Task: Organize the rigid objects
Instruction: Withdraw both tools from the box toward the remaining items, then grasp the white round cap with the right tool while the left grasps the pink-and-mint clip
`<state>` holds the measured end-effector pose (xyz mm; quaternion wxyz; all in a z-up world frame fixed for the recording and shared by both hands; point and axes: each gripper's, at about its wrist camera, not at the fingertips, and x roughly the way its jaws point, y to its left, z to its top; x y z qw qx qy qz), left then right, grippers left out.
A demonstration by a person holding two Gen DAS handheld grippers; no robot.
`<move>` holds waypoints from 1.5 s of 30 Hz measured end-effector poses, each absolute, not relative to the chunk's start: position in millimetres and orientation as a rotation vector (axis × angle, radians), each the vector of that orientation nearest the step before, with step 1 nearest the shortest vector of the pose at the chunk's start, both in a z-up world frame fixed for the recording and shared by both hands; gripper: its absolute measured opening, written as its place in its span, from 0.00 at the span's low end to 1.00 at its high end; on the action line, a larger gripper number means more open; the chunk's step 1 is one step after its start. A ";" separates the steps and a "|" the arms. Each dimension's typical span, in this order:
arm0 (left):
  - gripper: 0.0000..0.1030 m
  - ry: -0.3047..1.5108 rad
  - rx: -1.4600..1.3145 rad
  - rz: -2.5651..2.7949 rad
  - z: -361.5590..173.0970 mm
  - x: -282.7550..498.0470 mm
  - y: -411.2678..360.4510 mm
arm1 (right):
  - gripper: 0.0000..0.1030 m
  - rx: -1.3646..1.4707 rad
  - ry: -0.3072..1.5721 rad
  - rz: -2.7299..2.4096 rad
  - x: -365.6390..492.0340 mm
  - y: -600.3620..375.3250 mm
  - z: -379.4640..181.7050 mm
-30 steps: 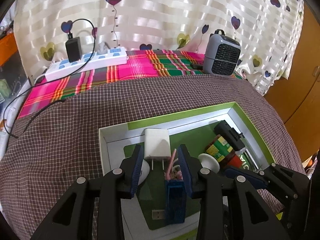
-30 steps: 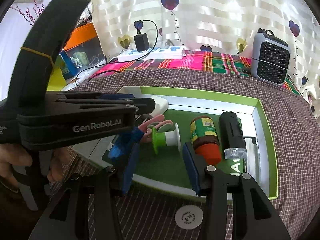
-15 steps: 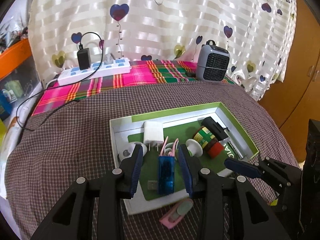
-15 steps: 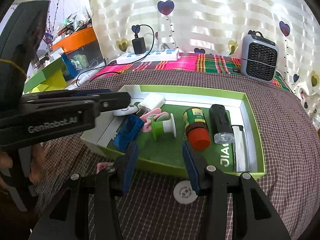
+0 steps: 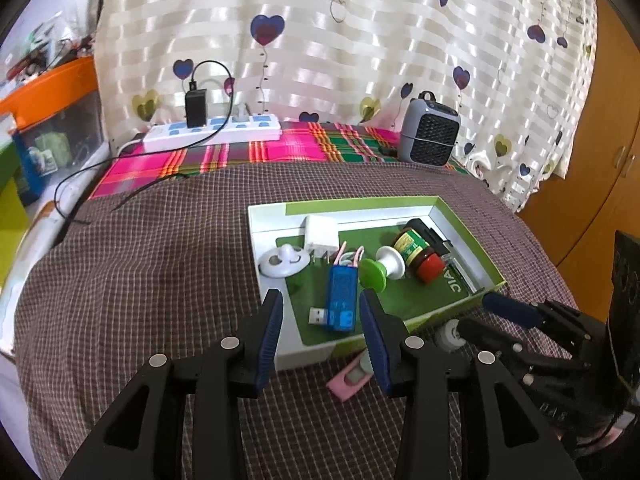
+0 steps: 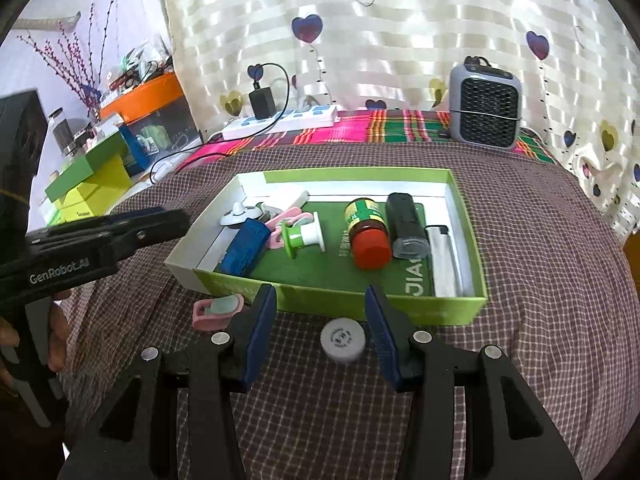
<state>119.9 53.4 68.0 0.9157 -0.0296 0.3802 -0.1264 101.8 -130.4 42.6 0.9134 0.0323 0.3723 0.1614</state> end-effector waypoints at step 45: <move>0.43 0.927 0.000 -0.406 9.6 105.5 27.9 | 0.49 0.005 0.890 0.242 112.0 -127.1 7.4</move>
